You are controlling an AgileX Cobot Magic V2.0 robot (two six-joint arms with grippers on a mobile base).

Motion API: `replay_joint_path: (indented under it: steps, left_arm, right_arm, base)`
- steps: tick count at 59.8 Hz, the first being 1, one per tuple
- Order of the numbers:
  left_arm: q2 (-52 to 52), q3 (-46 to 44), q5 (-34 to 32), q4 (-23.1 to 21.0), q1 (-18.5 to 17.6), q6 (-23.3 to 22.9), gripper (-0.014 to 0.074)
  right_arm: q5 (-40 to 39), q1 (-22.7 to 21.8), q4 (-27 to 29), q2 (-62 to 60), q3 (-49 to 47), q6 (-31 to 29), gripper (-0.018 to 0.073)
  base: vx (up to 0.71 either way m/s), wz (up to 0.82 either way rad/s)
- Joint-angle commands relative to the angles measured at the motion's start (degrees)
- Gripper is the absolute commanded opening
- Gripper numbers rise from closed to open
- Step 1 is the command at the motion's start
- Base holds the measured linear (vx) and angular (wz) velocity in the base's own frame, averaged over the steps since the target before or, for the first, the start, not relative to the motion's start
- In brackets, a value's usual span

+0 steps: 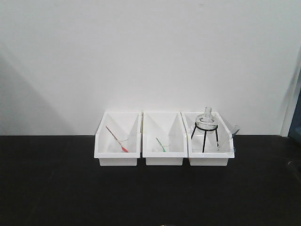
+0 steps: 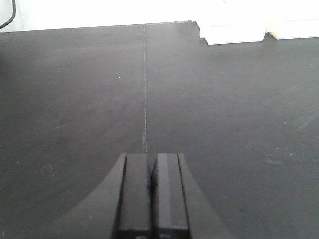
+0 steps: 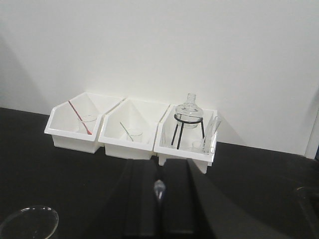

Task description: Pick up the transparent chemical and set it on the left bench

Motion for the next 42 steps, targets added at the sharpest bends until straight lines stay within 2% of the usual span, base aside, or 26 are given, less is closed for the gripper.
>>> replay_joint_path:
  steps: [1, 29, 42]
  left_arm:
    - [-1.10, 0.93, -4.49, -0.04, -0.10, -0.45, -0.0003]
    - [-1.10, 0.93, -4.49, -0.04, -0.10, -0.45, -0.0003]
    - [-1.10, 0.93, -4.49, -0.04, -0.10, -0.45, -0.0003]
  right_arm:
    - [-4.17, 0.05, -1.07, 0.42, -1.74, -0.26, -0.0003]
    - [-5.30, 0.05, -1.07, 0.42, -1.74, -0.26, -0.0003]
    - [-6.74, 0.05, 3.82, 1.65, -1.74, 3.69, -0.0003]
  base:
    - [0.00, 0.00]
    - [0.00, 0.00]
    - [0.00, 0.00]
